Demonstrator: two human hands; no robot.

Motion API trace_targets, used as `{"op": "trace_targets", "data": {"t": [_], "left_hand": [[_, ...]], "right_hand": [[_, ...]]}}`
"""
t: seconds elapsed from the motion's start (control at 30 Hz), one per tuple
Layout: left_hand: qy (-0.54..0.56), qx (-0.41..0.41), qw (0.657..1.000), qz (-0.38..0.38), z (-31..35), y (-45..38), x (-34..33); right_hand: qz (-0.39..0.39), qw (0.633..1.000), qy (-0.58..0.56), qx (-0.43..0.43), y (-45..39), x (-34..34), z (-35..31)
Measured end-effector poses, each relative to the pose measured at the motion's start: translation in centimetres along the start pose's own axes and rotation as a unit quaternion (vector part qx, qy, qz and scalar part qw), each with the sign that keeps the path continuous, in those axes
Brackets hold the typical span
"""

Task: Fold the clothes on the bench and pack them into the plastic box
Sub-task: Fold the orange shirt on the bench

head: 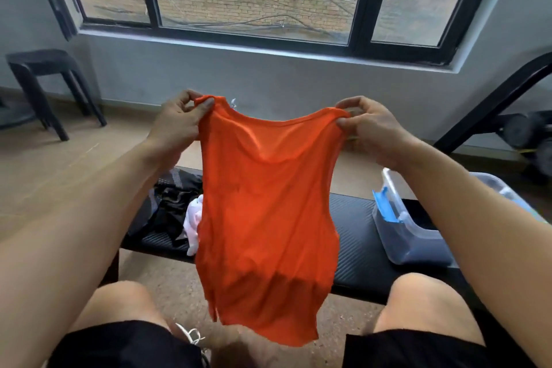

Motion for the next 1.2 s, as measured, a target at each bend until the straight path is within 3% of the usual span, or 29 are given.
{"op": "trace_targets", "data": {"t": [0.13, 0.27, 0.53, 0.7, 0.93, 1.2], "left_hand": [[-0.048, -0.017, 0.998, 0.046, 2.6, -1.5, -0.4], [-0.074, -0.006, 0.995, 0.072, 4.7, -3.0, -0.7], [-0.134, 0.068, 0.988, 0.038, 4.2, -3.9, -0.5], [-0.106, 0.123, 0.985, 0.053, 2.7, -3.0, -2.4], [-0.037, 0.105, 0.994, 0.003, 1.8, -1.1, -9.0], [-0.089, 0.073, 0.993, -0.026, 1.6, 0.2, -10.9]], "right_hand": [[0.127, 0.991, 0.041, 0.002, -0.9, 1.9, -2.3], [0.158, 0.985, 0.058, -0.03, -2.5, 4.0, -3.3], [0.136, 0.986, 0.064, -0.079, -3.6, 4.3, -2.6], [0.15, 0.981, 0.033, -0.115, -3.6, 2.2, -1.5], [0.145, 0.986, 0.084, -0.021, -3.2, -3.6, -3.7], [0.098, 0.985, 0.138, 0.032, -2.2, -6.1, -4.1]]}}
Point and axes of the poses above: each hand's wrist, its own y-axis away from the middle knuckle, its own x-axis out of the back of the hand, z = x × y, the point moved 2 cm from there along -y, towards the middle knuckle, and after that the axes turned 14 degrees about y, right-handed, at the moved point
